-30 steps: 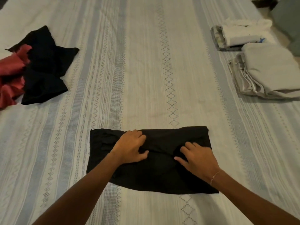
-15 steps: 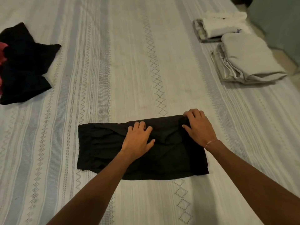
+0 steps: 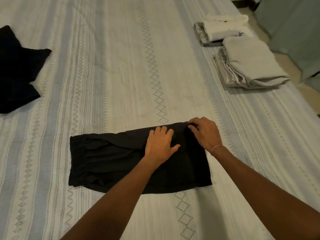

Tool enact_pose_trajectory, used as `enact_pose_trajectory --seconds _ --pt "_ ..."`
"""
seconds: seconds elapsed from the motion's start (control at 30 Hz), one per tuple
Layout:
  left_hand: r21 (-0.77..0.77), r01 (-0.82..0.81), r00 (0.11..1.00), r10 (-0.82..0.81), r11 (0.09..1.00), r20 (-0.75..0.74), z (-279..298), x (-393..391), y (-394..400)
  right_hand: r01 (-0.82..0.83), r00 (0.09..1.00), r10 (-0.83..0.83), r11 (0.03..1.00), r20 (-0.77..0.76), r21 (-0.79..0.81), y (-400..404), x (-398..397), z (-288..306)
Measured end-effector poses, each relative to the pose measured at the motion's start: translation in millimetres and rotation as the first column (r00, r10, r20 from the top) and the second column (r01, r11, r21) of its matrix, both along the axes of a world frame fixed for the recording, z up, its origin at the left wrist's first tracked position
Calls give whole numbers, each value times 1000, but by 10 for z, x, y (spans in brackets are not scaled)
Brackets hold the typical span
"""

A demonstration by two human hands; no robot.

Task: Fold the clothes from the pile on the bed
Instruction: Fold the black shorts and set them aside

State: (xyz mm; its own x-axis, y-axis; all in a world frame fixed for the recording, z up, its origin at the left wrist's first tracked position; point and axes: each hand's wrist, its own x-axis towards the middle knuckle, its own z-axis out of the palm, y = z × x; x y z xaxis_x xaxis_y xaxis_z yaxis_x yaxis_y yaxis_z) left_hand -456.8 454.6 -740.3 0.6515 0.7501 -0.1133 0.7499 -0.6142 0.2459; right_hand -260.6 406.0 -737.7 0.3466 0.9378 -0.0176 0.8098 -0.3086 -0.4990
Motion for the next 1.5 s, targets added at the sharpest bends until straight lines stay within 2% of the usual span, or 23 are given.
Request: enact_pose_trajectory --seconds 0.1,0.17,0.23,0.3,0.37,0.47,0.53,0.57,0.6,0.67,0.77,0.83,0.87,0.9,0.97,1.03,1.13,1.23,1.3,1.33,1.4,1.43,1.5 --pt "-56 -61 997 63 997 34 -10 123 32 -26 997 31 997 -69 69 24 42 60" --pt "-100 -96 990 106 990 94 -18 127 57 -19 983 32 997 -179 75 26 73 136" --pt "-208 -128 969 167 970 182 -37 85 85 30 942 -16 999 -335 37 17 75 229" --pt "-322 -140 942 226 936 248 -72 28 132 117 823 -123 992 -554 -45 11 78 305" --pt "-419 -143 914 282 897 292 -96 -28 183 153 652 -218 976 -726 -155 -15 117 356" --pt "-503 -134 900 317 854 298 -81 -66 214 157 443 -301 953 -845 -257 -107 195 354" --pt "-506 -127 903 311 853 298 -67 -74 210 179 282 -337 938 -898 -296 -181 202 303" --pt "-499 -127 904 307 857 297 -60 -74 205 175 233 -353 932 -906 -317 -217 198 278" --pt "-484 -127 906 299 866 298 -57 -75 196 166 245 -380 923 -892 -348 -246 186 258" --pt "-400 -115 927 244 909 286 -66 -72 168 161 363 -461 887 -810 -433 -300 145 221" --pt "-63 -68 969 81 996 234 -132 -36 111 200 485 -561 818 -671 -540 -369 61 132" --pt "73 9 979 -23 997 200 -167 2 80 244 675 -518 828 -525 -505 -387 1 91" --pt "91 78 983 -92 993 161 -191 28 64 279 750 -480 854 -455 -440 -398 -23 76" --pt "79 138 982 -147 987 115 -209 46 48 318 786 -461 873 -412 -369 -401 -44 72" --pt "53 173 983 -176 984 56 -238 70 13 395 742 -507 859 -439 -325 -394 -93 86" --pt "77 150 988 -153 986 26 -264 90 -35 400 664 -589 800 -461 -446 -371 -148 68" --pt "86 113 993 -116 990 30 -266 79 -126 279 734 -531 805 -424 -524 -368 -153 4" --pt "-52 16 981 -6 999 194 -158 75 -190 190 665 -436 884 -607 -427 -382 -158 77" --pt "-271 -67 924 162 960 345 19 126 -207 208 677 -366 927 -639 -311 -387 -246 181" --pt "-445 -109 870 301 889 390 147 161 -210 228 693 -345 938 -633 -260 -382 -327 243" --pt "-753 -143 749 568 643 342 396 175 -190 241 729 -300 954 -616 -179 -362 -572 393" --pt "-825 -152 695 652 544 302 491 154 -170 217 744 -265 964 -613 -153 -347 -709 481" --pt "-894 -193 557 795 404 239 588 11 -95 76 789 -142 988 -598 -135 -300 -1014 661"
